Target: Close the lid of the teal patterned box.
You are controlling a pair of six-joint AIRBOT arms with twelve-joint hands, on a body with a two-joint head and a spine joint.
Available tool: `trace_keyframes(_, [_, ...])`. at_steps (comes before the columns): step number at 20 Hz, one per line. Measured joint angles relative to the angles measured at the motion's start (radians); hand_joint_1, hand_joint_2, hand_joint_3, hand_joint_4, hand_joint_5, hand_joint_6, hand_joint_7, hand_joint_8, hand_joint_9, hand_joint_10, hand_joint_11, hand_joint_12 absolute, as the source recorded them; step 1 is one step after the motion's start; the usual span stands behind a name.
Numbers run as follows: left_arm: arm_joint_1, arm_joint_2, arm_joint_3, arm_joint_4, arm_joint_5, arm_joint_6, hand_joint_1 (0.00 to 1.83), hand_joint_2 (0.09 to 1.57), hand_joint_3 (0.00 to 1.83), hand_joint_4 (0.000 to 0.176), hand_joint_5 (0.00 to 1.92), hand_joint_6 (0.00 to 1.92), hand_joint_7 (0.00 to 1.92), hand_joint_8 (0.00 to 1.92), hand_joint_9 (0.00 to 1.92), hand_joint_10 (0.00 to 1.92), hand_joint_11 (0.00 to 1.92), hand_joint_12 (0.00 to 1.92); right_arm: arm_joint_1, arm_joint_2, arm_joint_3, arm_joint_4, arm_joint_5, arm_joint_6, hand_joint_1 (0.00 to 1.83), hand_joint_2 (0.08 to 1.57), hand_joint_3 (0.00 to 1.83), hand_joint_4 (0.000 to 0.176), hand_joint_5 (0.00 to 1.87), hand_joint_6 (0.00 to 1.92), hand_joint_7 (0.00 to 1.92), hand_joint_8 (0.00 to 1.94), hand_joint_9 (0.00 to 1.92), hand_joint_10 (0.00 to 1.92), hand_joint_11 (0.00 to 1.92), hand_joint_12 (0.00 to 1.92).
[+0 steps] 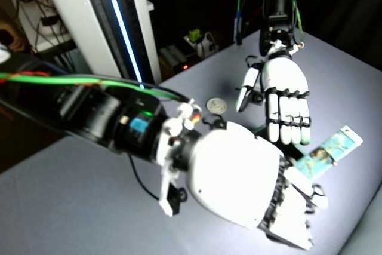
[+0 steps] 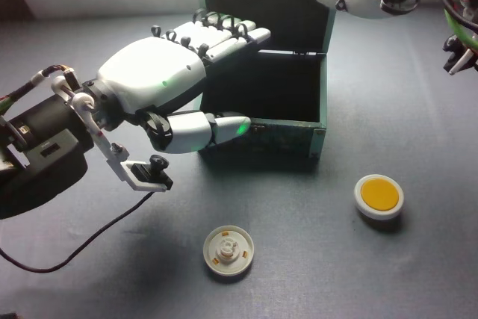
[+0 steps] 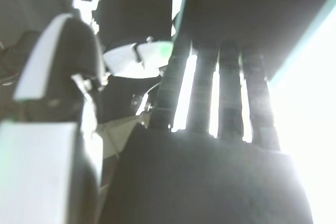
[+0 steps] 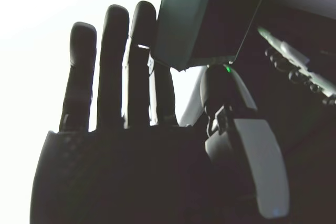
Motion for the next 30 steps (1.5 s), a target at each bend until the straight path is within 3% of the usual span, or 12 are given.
trace_keyframes(8, [0.026,0.027,-0.026,-0.029,-0.036,0.009,0.23,1.35,0.01,0.0,0.0,0.0,0.0,0.0,0.0,0.0,0.0,0.0,-0.046,0.079,-0.113,-0.051,0.051,-0.001,0.09,1.42,0.0,0.0,0.33,0.0,0.51,0.7,0.57,1.46,0.4,1.92])
trace_keyframes(11, [0.051,0.039,-0.043,-0.035,-0.061,0.011,0.24,1.35,0.0,0.0,0.03,0.01,0.0,0.0,0.0,0.0,0.03,0.03,-0.071,0.111,-0.161,-0.076,0.092,-0.001,0.08,1.4,0.0,0.0,0.43,0.04,0.59,0.54,0.6,1.19,0.2,1.88])
trace_keyframes(14, [0.08,0.055,-0.063,-0.038,-0.079,0.013,0.26,1.36,0.0,0.086,0.04,0.0,0.0,0.0,0.01,0.0,0.0,0.48,-0.099,0.136,-0.197,-0.099,0.119,0.02,0.09,1.39,0.0,0.0,0.38,0.04,0.56,0.39,0.48,1.1,0.05,1.91])
trace_keyframes(16, [0.1,0.069,-0.082,-0.044,-0.098,0.012,0.26,1.33,0.0,0.06,0.08,0.01,0.1,0.01,0.1,0.03,0.0,0.9,-0.116,0.146,-0.21,-0.116,0.138,0.053,0.15,1.38,0.0,0.0,0.38,0.09,0.46,0.59,0.4,1.29,0.18,1.92])
trace_keyframes(17, [0.112,0.074,-0.091,-0.043,-0.105,0.012,0.2,1.37,0.01,0.0,0.08,0.01,0.04,0.01,0.02,0.01,0.0,0.49,-0.125,0.15,-0.217,-0.127,0.153,0.065,0.18,1.38,0.0,0.0,0.23,0.53,0.35,0.95,0.36,1.51,0.27,1.92])
trace_keyframes(20, [0.137,0.075,-0.103,-0.032,-0.105,0.013,0.15,1.36,0.0,0.023,0.06,0.0,0.01,0.0,0.0,0.0,0.0,0.16,-0.163,0.169,-0.249,-0.138,0.196,0.095,0.13,1.42,0.01,0.0,0.03,0.87,0.27,1.07,0.39,1.57,0.4,1.92])
trace_keyframes(23, [0.161,0.084,-0.117,-0.044,-0.127,0.013,0.12,1.38,0.0,0.035,0.07,0.0,0.0,0.0,0.0,0.0,0.0,0.23,-0.196,0.178,-0.253,-0.155,0.226,0.141,0.04,1.44,0.0,0.0,0.08,0.61,0.33,0.94,0.45,1.56,0.43,1.92])
trace_keyframes(25, [0.175,0.087,-0.128,-0.047,-0.129,0.014,0.13,1.4,0.0,0.017,0.07,0.0,0.0,0.0,0.0,0.0,0.0,0.38,-0.214,0.192,-0.268,-0.156,0.242,0.15,0.05,1.46,0.0,0.0,0.11,0.83,0.3,0.84,0.16,1.34,0.07,1.92])
trace_keyframes(26, [0.182,0.093,-0.137,-0.045,-0.125,0.015,0.03,1.43,0.0,0.049,0.05,0.0,0.01,0.0,0.03,0.01,0.0,0.72,-0.227,0.195,-0.277,-0.159,0.262,0.151,0.08,1.45,0.0,0.0,0.07,0.9,0.3,0.8,0.08,1.32,0.0,1.92])
trace_keyframes(27, [0.186,0.098,-0.142,-0.037,-0.126,0.013,0.03,1.43,0.0,0.049,0.05,0.0,0.01,0.0,0.03,0.01,0.0,0.72,-0.234,0.196,-0.283,-0.161,0.27,0.153,0.08,1.45,0.0,0.0,0.07,0.9,0.3,0.8,0.08,1.32,0.0,1.92])
trace_keyframes(28, [0.193,0.106,-0.152,-0.029,-0.127,0.013,0.08,1.44,0.0,0.08,0.09,0.02,0.09,0.02,0.09,0.04,0.0,0.99,-0.245,0.203,-0.292,-0.168,0.277,0.162,0.11,1.48,0.0,0.0,0.05,1.02,0.33,1.17,0.33,1.62,0.31,1.92])
trace_keyframes(30, [0.21,0.124,-0.171,-0.014,-0.131,0.013,0.13,1.44,0.0,0.092,0.12,0.03,0.12,0.02,0.1,0.04,0.0,1.02,-0.26,0.223,-0.308,-0.179,0.283,0.174,0.08,1.45,0.0,0.0,0.04,0.96,0.34,1.07,0.35,1.53,0.3,1.92])
